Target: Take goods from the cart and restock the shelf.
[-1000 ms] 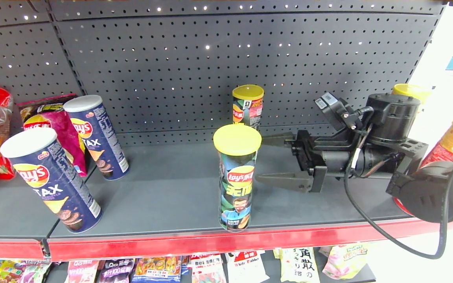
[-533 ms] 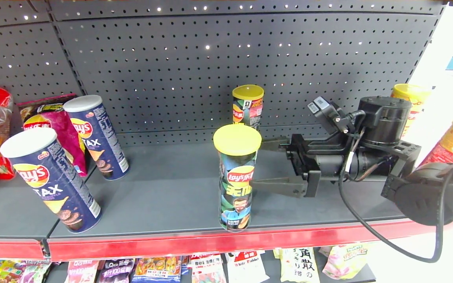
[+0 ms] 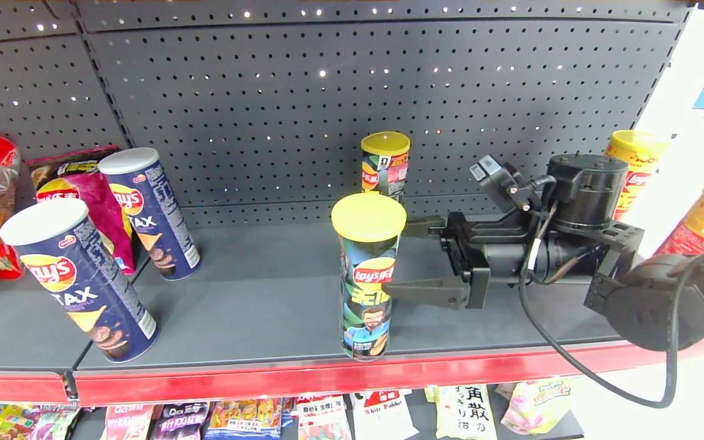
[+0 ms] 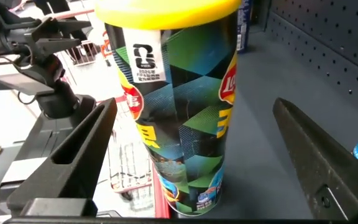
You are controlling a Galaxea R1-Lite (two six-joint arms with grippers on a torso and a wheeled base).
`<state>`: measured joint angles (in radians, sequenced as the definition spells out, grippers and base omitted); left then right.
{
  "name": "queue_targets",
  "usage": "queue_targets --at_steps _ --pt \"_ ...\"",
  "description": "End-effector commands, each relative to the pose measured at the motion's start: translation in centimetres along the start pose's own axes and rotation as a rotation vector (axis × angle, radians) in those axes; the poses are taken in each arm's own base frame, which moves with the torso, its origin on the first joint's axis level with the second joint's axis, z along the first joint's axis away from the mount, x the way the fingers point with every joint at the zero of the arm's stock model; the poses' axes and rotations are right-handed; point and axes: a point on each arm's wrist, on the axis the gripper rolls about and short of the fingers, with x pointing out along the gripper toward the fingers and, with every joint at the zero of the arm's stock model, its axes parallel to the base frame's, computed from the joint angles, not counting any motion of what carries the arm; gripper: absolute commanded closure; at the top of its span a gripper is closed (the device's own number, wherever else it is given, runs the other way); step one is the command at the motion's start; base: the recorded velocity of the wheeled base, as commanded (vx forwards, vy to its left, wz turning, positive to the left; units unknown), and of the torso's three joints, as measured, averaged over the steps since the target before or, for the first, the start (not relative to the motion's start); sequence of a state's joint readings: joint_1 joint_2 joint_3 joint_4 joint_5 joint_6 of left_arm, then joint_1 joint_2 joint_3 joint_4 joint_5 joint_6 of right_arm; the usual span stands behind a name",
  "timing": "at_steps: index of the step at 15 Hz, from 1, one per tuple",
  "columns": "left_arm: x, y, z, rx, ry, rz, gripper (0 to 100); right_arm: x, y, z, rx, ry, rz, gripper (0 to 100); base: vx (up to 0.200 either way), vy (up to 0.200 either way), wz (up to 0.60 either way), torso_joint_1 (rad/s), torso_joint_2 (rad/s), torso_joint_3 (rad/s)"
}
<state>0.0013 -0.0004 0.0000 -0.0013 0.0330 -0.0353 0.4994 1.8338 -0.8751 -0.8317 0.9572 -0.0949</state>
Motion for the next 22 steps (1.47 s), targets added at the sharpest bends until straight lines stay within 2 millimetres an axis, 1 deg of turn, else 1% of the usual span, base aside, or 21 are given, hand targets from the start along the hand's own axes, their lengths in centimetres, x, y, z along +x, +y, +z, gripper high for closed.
queue_targets --at_steps 1,10,12,16,22 --pt "0.0 0.0 0.0 -0.001 0.0 0.001 0 0.4 -0.3 -0.2 0.002 0.003 -0.002 0 0.0 0.0 0.0 0.0 0.0 0.0" --pt "0.0 0.0 0.0 0.0 0.0 0.001 0 1.8 -0.3 0.1 -0.017 -0.004 0.005 0 0.0 0.0 0.0 0.0 0.0 0.0" --pt "0.0 0.0 0.0 -0.001 0.0 0.001 0 1.8 -0.3 0.2 -0.021 -0.007 0.006 0 0.0 0.0 0.0 0.0 0.0 0.0" --pt "0.0 0.0 0.0 -0.001 0.0 0.001 0 2.0 -0.1 0.2 -0.022 -0.007 0.015 0 0.0 0.0 0.0 0.0 0.0 0.0" --pt "0.0 0.0 0.0 0.0 0.0 0.001 0 2.9 0.6 0.3 -0.027 -0.005 0.023 0 0.0 0.0 0.0 0.0 0.0 0.0"
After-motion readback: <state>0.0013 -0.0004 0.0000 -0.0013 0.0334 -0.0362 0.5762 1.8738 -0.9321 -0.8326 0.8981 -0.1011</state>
